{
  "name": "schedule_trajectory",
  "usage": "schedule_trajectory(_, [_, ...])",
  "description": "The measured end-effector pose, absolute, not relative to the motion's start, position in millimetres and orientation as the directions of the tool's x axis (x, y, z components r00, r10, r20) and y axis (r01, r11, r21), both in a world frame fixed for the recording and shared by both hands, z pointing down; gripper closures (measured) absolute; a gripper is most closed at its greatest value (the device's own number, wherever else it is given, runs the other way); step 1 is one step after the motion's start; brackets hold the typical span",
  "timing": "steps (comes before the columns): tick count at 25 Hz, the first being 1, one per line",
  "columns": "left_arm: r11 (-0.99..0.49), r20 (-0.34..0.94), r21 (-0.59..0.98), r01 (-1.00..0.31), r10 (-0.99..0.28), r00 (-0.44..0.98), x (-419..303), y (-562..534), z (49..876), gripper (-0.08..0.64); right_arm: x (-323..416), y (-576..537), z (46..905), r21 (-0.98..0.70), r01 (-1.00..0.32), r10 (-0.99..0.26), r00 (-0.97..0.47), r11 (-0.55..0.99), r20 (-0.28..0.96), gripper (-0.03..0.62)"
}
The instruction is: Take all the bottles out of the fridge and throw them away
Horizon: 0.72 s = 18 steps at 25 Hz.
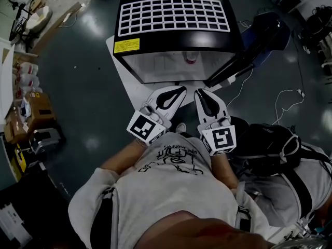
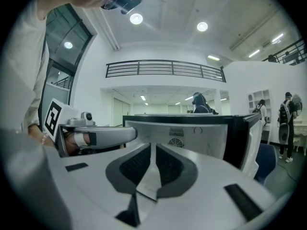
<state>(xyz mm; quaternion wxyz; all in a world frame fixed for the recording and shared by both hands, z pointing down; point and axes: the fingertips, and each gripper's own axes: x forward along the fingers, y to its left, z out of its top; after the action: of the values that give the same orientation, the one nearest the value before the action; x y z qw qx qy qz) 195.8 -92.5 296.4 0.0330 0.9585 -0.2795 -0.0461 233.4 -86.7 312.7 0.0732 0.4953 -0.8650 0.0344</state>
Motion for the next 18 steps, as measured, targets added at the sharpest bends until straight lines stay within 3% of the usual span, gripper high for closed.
schedule_trajectory(18, [-0.83, -0.054, 0.077, -0.552, -0.556, 0.829, 196, -129, 331, 0.551, 240, -125, 354, 0.054, -0.881, -0.874, -0.455, 0.47, 0.173, 0.571])
